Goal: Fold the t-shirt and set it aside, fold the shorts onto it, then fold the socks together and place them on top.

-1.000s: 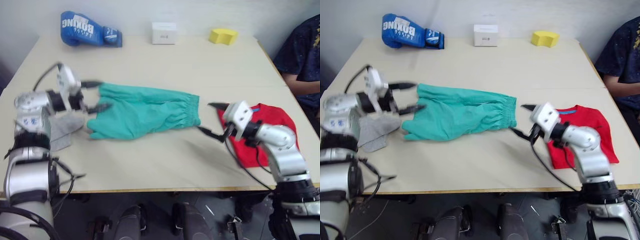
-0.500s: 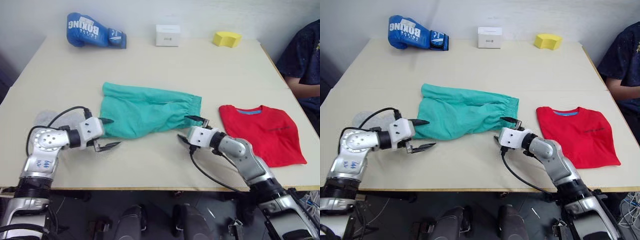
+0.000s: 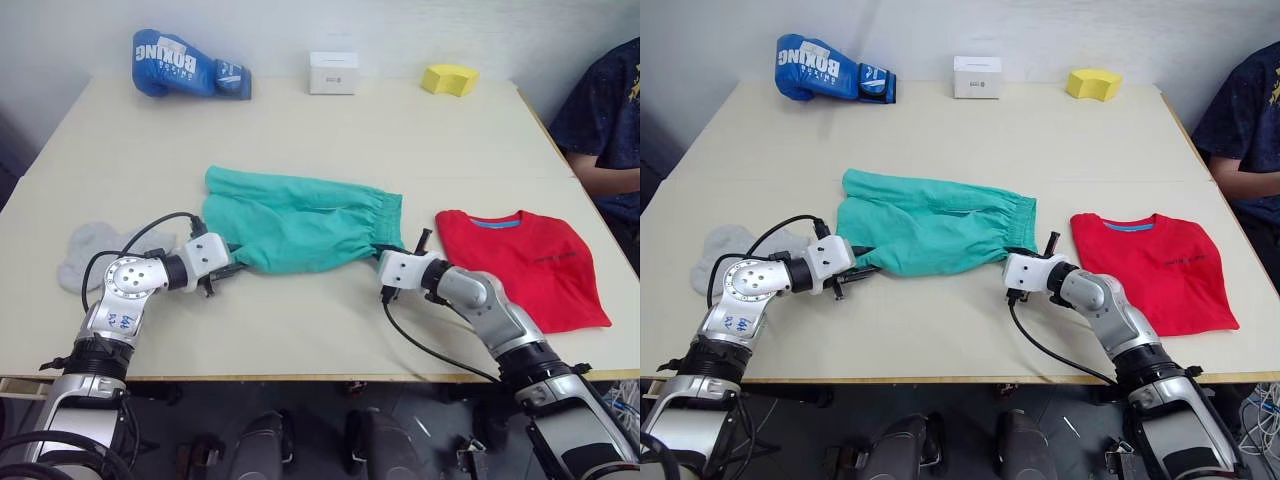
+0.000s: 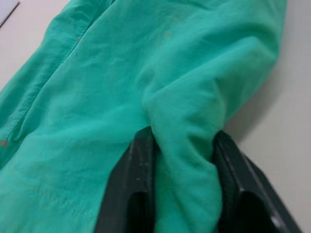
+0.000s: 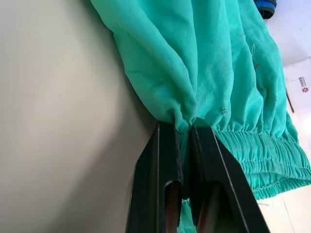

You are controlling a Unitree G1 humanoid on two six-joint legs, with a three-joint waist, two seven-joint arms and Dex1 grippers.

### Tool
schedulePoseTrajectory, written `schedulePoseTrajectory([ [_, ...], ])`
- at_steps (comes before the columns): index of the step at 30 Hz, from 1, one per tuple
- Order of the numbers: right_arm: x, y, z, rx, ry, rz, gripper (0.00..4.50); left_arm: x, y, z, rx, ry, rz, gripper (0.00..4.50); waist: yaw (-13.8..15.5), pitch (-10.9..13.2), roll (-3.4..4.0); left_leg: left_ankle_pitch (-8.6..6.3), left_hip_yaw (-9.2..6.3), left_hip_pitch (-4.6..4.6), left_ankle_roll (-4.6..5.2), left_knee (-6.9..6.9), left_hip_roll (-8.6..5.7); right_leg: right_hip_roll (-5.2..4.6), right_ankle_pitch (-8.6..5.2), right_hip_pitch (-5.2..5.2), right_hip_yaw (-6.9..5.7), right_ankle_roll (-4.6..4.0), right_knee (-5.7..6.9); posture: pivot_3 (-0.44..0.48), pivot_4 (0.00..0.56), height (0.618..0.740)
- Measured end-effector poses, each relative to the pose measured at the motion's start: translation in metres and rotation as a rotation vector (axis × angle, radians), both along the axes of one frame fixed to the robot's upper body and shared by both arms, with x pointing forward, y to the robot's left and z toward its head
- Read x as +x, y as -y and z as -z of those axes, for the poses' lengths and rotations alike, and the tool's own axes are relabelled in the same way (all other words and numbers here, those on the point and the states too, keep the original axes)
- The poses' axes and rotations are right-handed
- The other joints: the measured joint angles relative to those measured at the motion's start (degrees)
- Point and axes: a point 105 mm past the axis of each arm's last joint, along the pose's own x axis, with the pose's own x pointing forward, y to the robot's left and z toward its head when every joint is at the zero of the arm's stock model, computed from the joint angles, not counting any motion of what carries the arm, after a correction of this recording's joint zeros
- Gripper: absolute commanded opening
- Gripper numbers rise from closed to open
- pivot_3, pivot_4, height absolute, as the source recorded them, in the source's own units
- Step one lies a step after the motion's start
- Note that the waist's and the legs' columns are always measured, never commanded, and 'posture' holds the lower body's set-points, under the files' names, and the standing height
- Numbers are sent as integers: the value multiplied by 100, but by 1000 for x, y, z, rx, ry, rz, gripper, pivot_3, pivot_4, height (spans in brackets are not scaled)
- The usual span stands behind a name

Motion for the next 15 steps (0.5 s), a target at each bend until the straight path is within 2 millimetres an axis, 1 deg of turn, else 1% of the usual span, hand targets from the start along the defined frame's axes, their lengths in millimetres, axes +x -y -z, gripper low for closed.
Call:
schedulePoseTrajectory([
  [1, -2, 2, -1, 6, -6, -15, 0, -5, -2, 2, 11, -8, 13, 71, -7, -1, 2, -1, 0, 0, -1, 0, 0, 0, -1, 0, 1, -2, 0, 0, 150, 740],
  [2, -4, 5, -1, 11, -14, -25, 0, -10, -4, 3, 18, -16, 22, 30, -23, -2, 2, -2, 2, 1, -3, -3, 1, 0, -2, -1, 2, -3, -3, 0, 150, 740],
  [4, -9, 13, -2, 14, -22, -45, 0, -19, -7, 6, 22, -28, 34, 30, -41, -2, 4, -3, 2, 2, -4, -4, 3, 0, -5, 0, 5, -7, -4, 0, 150, 740],
  [6, -17, 17, -3, 3, -21, -86, 0, -31, -5, 9, 19, -42, 51, 30, -47, -2, 4, -4, 3, 2, -4, -6, 4, 0, -6, 0, 9, -8, -7, 0, 150, 740],
  [9, -29, 27, 1, -28, -24, -127, 0, -55, 2, 15, 6, -66, 86, 30, -42, -3, 4, -7, 1, 3, -4, -7, 4, -2, -7, 5, 28, -8, -13, 0, 150, 740],
  [12, -45, 36, 10, -53, -31, -163, 0, -86, 11, 22, -16, -110, 120, 30, -41, -2, 4, -12, -1, 5, -5, -10, 5, -3, -7, 6, 44, -9, -17, 0, 150, 740],
  [13, -49, 38, 13, -56, -40, -170, 0, -94, 15, 24, -25, -128, 127, 30, -34, -2, 4, -11, -3, 5, -6, -8, 7, -2, -7, 7, 42, -9, -16, 0, 150, 740],
  [15, -53, 39, 14, -47, -36, -176, 0, -103, 17, 25, -35, -151, 127, 30, -22, -2, 4, -11, -6, 8, -8, -9, 7, -2, -6, 7, 41, -10, -12, 0, 150, 740],
])
